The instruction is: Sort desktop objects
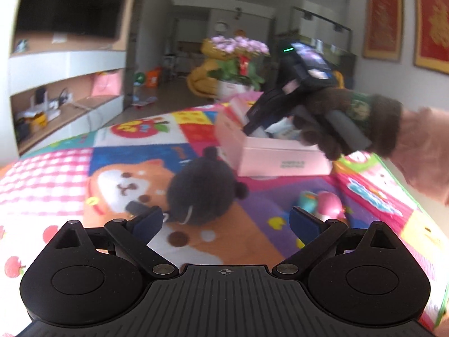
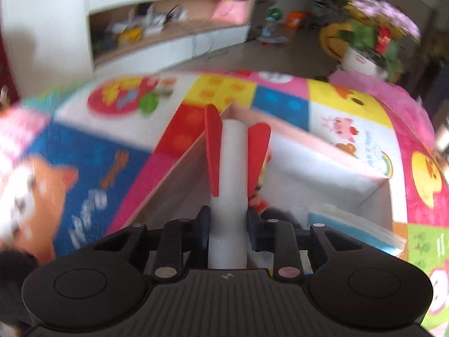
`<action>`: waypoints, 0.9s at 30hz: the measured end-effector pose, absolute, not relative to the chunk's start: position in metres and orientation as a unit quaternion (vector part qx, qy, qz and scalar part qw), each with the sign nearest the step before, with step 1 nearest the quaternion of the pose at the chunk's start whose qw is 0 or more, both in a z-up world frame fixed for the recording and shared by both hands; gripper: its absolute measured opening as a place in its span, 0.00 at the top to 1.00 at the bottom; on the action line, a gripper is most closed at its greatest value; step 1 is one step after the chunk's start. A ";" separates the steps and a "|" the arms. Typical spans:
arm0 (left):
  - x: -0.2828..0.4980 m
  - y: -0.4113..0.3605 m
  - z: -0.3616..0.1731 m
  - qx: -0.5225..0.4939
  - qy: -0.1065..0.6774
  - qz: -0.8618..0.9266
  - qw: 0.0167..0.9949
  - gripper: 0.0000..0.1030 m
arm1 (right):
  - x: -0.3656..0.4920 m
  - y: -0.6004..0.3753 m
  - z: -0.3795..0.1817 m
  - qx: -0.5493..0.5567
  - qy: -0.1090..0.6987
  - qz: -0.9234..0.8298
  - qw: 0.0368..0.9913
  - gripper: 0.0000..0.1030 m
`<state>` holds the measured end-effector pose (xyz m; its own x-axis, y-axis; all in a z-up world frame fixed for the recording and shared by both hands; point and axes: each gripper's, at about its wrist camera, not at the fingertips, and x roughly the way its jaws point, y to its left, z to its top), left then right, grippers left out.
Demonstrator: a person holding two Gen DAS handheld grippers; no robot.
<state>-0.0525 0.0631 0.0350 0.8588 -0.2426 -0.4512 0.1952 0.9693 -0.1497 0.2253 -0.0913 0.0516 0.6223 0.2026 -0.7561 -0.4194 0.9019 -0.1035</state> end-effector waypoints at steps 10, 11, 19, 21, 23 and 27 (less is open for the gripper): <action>-0.050 0.064 0.036 -0.054 0.242 -0.111 0.962 0.02 | 0.231 -0.130 0.059 0.101 0.440 0.171 0.876 0.69; -0.050 0.064 0.036 -0.053 0.243 -0.108 0.962 0.02 | 0.227 -0.133 0.059 0.102 0.430 0.162 0.882 0.68; -0.036 0.054 0.044 -0.045 0.238 -0.132 0.961 0.02 | 0.182 -0.167 0.079 0.035 0.338 0.108 0.934 0.33; -0.025 0.045 0.050 -0.018 0.229 -0.138 0.964 0.01 | 0.159 -0.181 0.086 0.032 0.313 0.113 0.943 0.22; -0.009 0.039 0.051 -0.002 0.236 -0.135 0.962 0.01 | 0.130 -0.193 0.089 0.028 0.288 0.121 0.950 0.11; 0.021 0.033 0.044 -0.004 0.275 -0.125 0.953 0.01 | 0.078 -0.209 0.089 -0.006 0.263 0.140 0.955 0.01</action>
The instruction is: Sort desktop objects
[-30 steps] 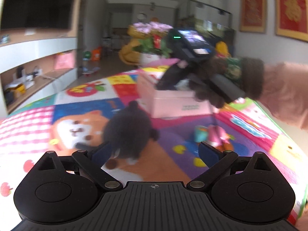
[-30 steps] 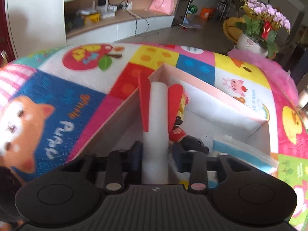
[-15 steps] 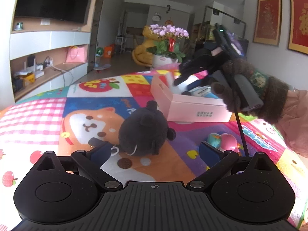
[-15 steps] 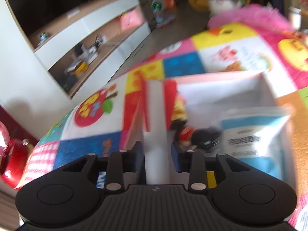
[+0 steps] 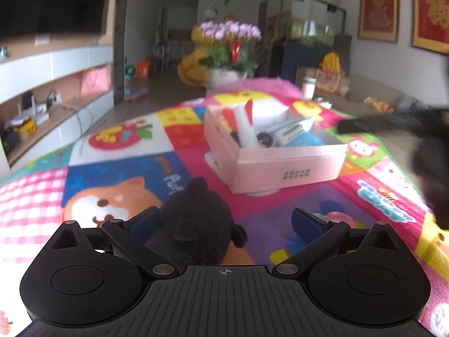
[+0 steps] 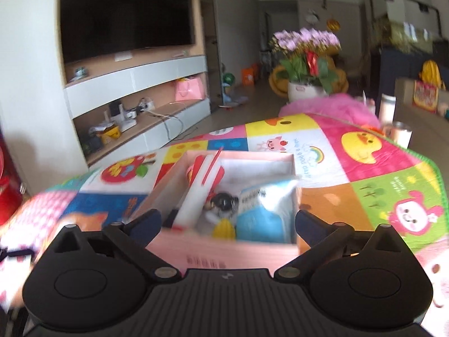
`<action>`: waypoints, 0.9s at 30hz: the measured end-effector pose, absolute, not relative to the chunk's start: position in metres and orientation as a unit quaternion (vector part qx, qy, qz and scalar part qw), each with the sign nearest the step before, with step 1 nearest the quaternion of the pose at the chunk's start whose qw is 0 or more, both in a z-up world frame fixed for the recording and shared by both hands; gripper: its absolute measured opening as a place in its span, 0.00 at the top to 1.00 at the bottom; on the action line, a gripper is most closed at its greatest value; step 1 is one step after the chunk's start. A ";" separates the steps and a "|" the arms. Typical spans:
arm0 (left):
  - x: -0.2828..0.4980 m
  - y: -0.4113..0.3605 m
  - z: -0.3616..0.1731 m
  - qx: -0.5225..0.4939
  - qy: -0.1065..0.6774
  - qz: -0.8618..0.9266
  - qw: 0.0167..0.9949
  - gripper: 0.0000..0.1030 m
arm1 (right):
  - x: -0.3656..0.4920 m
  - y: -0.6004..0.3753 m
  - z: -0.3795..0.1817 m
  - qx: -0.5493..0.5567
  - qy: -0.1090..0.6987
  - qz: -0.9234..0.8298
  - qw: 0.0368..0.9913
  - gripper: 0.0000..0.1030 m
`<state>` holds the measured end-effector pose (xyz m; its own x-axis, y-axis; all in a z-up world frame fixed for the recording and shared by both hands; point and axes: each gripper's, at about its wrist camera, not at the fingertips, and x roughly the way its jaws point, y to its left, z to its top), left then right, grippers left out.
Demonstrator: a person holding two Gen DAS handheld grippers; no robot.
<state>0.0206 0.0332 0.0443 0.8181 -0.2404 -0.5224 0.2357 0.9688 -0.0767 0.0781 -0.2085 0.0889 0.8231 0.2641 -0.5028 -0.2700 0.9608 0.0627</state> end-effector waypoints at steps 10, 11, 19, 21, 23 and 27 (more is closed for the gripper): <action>-0.014 -0.013 0.038 0.076 0.261 -0.226 0.936 0.00 | 0.020 -0.226 0.090 -0.038 0.247 0.177 0.952 0.00; -0.019 -0.020 0.035 0.087 0.261 -0.239 0.931 0.00 | 0.020 -0.223 0.091 -0.032 0.248 0.186 0.950 0.00; -0.029 -0.043 0.018 0.074 0.269 -0.278 0.919 0.00 | 0.057 -0.147 0.089 -0.048 0.279 0.253 0.925 0.00; -0.031 -0.043 0.015 0.071 0.273 -0.285 0.916 0.00 | 0.070 -0.120 0.083 -0.073 0.290 0.263 0.917 0.00; -0.033 -0.039 0.015 0.070 0.281 -0.281 0.915 0.00 | 0.081 -0.098 0.074 -0.102 0.302 0.268 0.909 0.00; -0.047 -0.019 0.019 0.054 0.291 -0.254 0.921 0.00 | 0.087 -0.090 0.059 -0.132 0.315 0.266 0.901 0.01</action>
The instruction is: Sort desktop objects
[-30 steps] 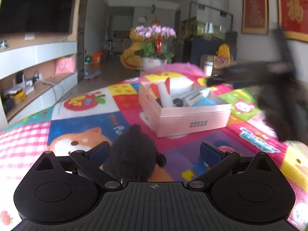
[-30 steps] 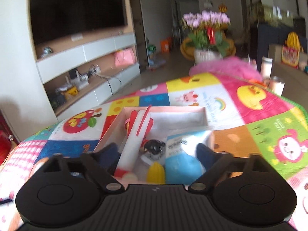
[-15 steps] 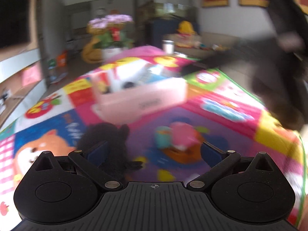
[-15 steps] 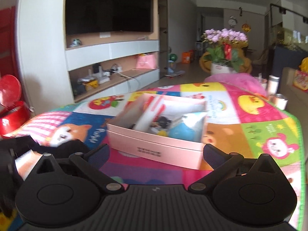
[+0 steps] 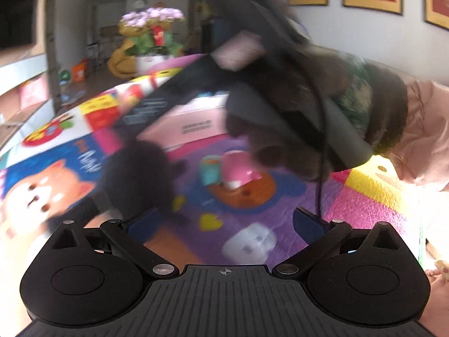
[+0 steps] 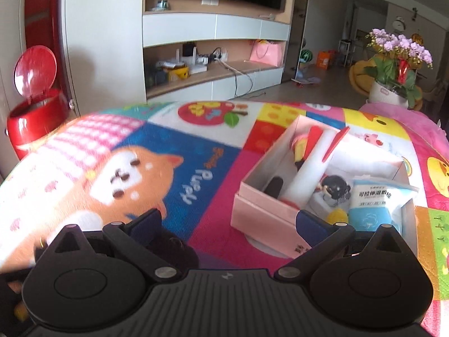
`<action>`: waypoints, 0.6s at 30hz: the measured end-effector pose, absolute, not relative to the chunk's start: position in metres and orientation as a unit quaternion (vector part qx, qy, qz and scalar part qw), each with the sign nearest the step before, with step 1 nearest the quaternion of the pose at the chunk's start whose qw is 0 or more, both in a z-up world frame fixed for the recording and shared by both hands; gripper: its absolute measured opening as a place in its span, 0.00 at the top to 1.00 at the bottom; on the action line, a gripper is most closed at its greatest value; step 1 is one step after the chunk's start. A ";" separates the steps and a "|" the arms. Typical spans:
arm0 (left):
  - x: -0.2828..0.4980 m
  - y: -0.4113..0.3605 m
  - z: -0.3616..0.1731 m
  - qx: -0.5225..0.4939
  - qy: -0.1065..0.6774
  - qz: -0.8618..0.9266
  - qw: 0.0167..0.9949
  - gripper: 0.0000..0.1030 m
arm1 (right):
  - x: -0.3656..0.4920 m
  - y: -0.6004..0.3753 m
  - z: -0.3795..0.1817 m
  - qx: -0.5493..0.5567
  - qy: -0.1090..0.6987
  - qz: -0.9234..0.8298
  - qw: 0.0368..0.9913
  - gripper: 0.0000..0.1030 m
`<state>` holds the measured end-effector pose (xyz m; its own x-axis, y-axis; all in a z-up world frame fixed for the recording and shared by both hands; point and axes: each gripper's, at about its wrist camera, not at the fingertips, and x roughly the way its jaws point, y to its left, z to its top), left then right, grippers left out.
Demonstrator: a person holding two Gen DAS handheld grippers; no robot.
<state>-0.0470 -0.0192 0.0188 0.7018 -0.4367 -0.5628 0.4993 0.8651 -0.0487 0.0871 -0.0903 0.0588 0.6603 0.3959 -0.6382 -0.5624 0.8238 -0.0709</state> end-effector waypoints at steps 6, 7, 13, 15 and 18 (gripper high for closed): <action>-0.044 0.002 0.015 0.014 0.304 -0.179 0.935 0.00 | 0.070 -0.128 0.052 -0.141 0.302 0.238 0.912 0.00; -0.039 0.003 0.015 0.009 0.309 -0.168 0.936 0.00 | 0.068 -0.134 0.051 -0.141 0.303 0.232 0.914 0.00; -0.010 -0.021 0.015 0.040 0.293 -0.167 0.941 0.00 | 0.059 -0.158 0.052 -0.118 0.306 0.223 0.918 0.00; -0.002 -0.029 0.012 0.052 0.289 -0.165 0.941 0.00 | 0.053 -0.171 0.059 -0.099 0.294 0.214 0.926 0.00; 0.001 -0.034 0.011 0.060 0.289 -0.170 0.940 0.00 | 0.043 -0.201 0.066 -0.063 0.282 0.192 0.938 0.00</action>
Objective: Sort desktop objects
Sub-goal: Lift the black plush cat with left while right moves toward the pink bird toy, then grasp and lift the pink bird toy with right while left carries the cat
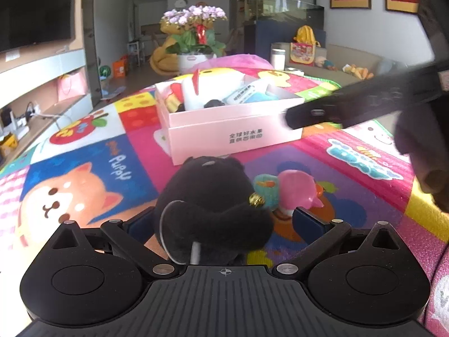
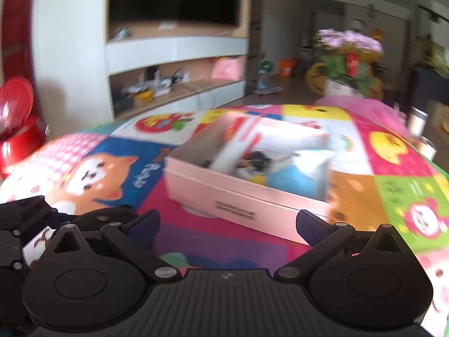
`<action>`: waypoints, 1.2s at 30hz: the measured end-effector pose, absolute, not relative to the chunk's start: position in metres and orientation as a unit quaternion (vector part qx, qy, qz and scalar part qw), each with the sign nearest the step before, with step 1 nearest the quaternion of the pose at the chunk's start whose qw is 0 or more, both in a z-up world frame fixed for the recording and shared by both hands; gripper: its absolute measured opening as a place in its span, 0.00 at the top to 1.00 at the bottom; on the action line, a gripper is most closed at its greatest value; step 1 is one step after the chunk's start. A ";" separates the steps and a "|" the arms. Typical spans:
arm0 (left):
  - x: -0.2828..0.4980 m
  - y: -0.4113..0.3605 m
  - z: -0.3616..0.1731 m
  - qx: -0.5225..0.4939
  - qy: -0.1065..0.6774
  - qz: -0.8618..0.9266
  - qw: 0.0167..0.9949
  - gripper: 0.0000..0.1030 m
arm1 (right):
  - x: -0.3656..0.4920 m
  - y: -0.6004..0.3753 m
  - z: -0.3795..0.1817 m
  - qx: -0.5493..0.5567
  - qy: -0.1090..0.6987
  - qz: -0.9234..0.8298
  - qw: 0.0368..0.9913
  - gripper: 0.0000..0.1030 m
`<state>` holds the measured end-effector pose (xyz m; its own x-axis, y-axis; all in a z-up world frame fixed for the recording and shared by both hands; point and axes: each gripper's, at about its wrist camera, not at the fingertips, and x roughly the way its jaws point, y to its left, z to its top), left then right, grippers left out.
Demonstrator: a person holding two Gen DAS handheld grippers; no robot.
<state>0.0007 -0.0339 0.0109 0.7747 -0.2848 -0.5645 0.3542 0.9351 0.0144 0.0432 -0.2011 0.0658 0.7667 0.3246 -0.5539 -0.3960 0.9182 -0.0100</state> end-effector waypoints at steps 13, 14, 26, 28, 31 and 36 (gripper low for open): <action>0.000 -0.028 0.012 0.150 0.295 -0.182 0.926 0.31 | 0.009 -0.247 0.020 -0.014 0.361 0.157 0.919 0.00; -0.002 -0.028 0.012 0.166 0.292 -0.185 0.923 0.31 | 0.009 -0.247 0.018 -0.006 0.366 0.160 0.917 0.00; 0.015 0.003 0.014 0.230 0.287 -0.147 0.918 0.17 | 0.001 -0.235 0.006 0.058 0.383 0.134 0.912 0.00; 0.014 0.006 0.010 0.211 0.294 -0.138 0.922 0.14 | 0.003 -0.233 0.007 0.055 0.386 0.128 0.912 0.00; 0.011 0.011 0.006 0.190 0.301 -0.132 0.925 0.10 | 0.004 -0.225 0.007 0.007 0.393 0.143 0.908 0.00; 0.003 0.022 0.013 0.102 0.310 -0.114 0.938 0.06 | 0.006 -0.217 0.019 -0.004 0.378 0.195 0.905 0.00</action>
